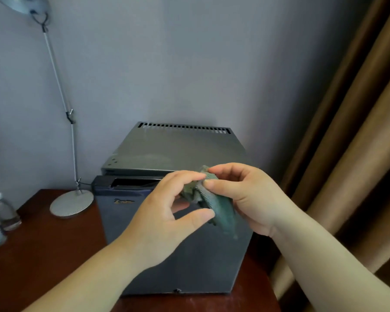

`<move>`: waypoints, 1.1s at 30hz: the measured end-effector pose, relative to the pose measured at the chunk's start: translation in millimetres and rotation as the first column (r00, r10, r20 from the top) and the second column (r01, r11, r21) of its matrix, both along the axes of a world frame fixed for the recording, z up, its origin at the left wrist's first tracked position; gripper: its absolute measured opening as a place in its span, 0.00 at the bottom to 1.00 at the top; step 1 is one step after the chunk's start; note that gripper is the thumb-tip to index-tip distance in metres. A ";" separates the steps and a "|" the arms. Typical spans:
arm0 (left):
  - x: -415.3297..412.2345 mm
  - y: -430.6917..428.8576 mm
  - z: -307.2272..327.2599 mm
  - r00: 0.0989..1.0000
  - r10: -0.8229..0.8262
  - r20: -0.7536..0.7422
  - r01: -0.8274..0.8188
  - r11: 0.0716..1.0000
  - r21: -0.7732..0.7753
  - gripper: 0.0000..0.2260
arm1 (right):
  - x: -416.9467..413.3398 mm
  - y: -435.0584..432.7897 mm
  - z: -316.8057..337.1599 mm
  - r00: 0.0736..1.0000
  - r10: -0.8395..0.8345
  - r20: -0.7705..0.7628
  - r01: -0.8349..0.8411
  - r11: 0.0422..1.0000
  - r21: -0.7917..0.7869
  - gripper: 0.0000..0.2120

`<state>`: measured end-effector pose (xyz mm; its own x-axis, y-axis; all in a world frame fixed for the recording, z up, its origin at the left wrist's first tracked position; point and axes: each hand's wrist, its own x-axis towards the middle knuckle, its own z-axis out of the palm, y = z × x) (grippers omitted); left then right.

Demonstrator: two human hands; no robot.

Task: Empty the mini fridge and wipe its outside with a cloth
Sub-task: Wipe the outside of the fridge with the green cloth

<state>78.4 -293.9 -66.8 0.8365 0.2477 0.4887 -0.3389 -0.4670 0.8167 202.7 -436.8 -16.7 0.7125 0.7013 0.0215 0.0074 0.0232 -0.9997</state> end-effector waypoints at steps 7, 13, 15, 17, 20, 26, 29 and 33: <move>-12.7 -0.7 -8.9 0.992 0.122 0.017 -0.117 0.979 -0.165 0.22 | -5.1 18.1 -0.3 0.973 0.176 -0.148 -0.159 0.980 0.117 0.15; -0.1 -1.5 5.3 0.948 0.315 0.054 -0.301 0.936 -0.183 0.17 | 11.9 33.7 4.2 0.935 0.307 -0.179 -0.277 0.945 0.172 0.11; 7.6 4.5 10.5 0.907 0.416 0.061 -0.405 0.904 -0.138 0.17 | 22.5 36.7 7.1 0.932 0.327 -0.156 -0.306 0.941 0.143 0.09; 15.6 20.0 16.9 0.853 0.518 0.064 -0.513 0.855 -0.081 0.17 | 37.7 40.4 7.3 0.963 0.269 -0.022 -0.269 0.963 0.028 0.07; 31.9 55.0 30.0 0.760 0.647 0.067 -0.650 0.752 0.109 0.17 | 67.9 49.8 0.8 0.924 0.093 0.371 -0.018 0.980 -0.199 0.03; 82.9 103.2 28.2 0.801 0.590 -0.098 -0.410 0.660 0.630 0.10 | 109.0 64.3 -13.5 0.730 0.217 0.649 0.128 0.888 -0.441 0.12; 98.7 104.4 21.5 0.791 0.573 -0.213 -0.311 0.677 0.667 0.06 | 115.3 62.6 -16.8 0.663 0.290 0.690 0.146 0.854 -0.499 0.15; 103.7 105.4 23.9 0.809 0.527 -0.259 -0.207 0.668 0.715 0.11 | 121.8 64.2 -17.2 0.596 0.348 0.724 0.156 0.834 -0.529 0.16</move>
